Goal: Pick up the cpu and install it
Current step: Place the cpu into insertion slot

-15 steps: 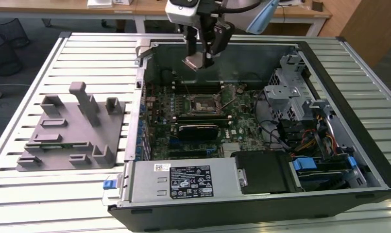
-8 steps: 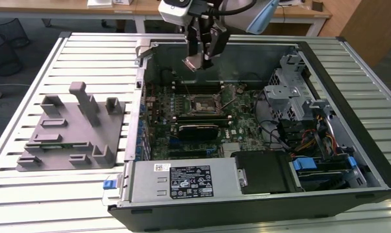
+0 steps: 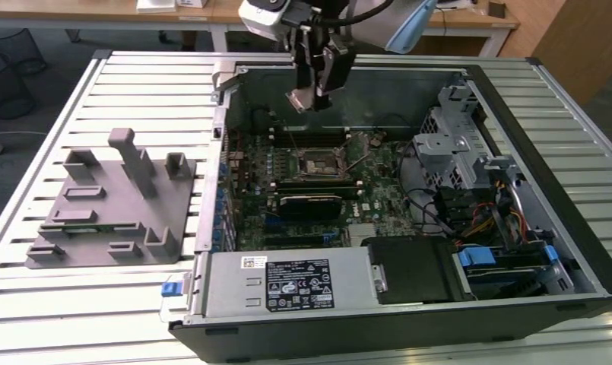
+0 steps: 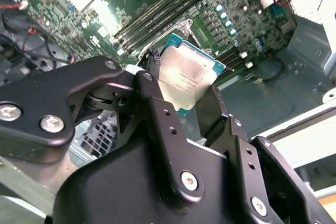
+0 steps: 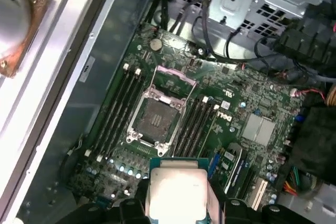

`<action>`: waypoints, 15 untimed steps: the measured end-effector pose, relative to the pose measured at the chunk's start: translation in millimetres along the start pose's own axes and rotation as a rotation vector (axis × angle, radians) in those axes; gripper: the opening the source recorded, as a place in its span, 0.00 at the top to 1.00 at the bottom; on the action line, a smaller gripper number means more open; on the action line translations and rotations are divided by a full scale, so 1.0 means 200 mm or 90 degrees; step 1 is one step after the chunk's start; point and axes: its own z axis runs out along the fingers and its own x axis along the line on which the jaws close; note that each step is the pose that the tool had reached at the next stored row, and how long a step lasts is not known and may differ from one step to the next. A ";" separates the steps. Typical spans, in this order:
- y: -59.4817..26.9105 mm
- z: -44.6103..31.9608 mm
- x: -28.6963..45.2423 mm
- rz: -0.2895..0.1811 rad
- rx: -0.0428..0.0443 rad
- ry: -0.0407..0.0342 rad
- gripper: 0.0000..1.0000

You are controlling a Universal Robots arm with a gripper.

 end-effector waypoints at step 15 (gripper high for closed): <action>0.005 0.026 0.016 0.118 0.0027 -0.0038 0.48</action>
